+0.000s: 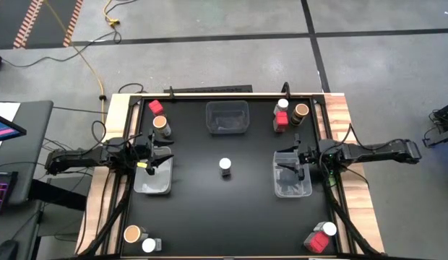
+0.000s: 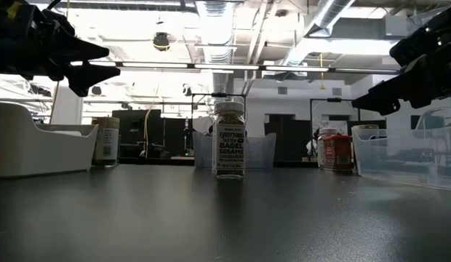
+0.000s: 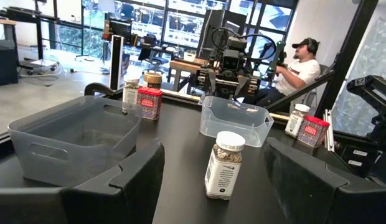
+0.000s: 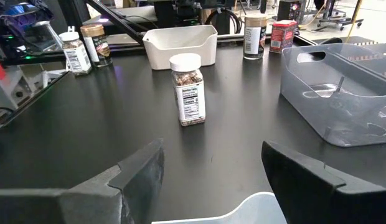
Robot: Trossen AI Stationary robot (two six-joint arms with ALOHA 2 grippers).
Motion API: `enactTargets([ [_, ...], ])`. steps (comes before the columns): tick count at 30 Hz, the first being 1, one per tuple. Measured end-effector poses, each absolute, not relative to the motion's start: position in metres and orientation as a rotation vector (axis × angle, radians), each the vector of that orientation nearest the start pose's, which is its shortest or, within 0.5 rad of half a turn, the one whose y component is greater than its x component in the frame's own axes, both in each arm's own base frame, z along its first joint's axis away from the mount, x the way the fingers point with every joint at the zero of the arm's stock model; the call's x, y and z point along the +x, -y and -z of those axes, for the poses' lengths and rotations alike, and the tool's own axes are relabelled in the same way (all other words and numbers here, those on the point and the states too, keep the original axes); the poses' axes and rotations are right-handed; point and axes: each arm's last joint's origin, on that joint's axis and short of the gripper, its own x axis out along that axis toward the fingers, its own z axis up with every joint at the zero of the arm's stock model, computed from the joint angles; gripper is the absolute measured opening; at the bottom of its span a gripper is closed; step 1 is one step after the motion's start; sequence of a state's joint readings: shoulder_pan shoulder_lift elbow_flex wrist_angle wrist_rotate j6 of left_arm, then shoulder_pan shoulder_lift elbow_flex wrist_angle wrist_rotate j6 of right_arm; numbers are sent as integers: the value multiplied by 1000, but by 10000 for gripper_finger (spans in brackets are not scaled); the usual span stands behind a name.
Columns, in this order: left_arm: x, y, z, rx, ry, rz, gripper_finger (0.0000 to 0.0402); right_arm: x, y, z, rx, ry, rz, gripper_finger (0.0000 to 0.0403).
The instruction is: Sort spices by type
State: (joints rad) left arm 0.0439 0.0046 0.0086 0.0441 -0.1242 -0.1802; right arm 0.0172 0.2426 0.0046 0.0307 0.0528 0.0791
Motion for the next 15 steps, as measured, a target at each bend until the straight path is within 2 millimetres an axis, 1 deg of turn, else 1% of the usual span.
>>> enactTargets([
  [8,97,-8,-170,-192,64,-163,263,111,0,-148,71,-206,44,295],
  [15,97,-8,-170,-362,78,-158,263,111,0,-148,71,-205,44,295],
])
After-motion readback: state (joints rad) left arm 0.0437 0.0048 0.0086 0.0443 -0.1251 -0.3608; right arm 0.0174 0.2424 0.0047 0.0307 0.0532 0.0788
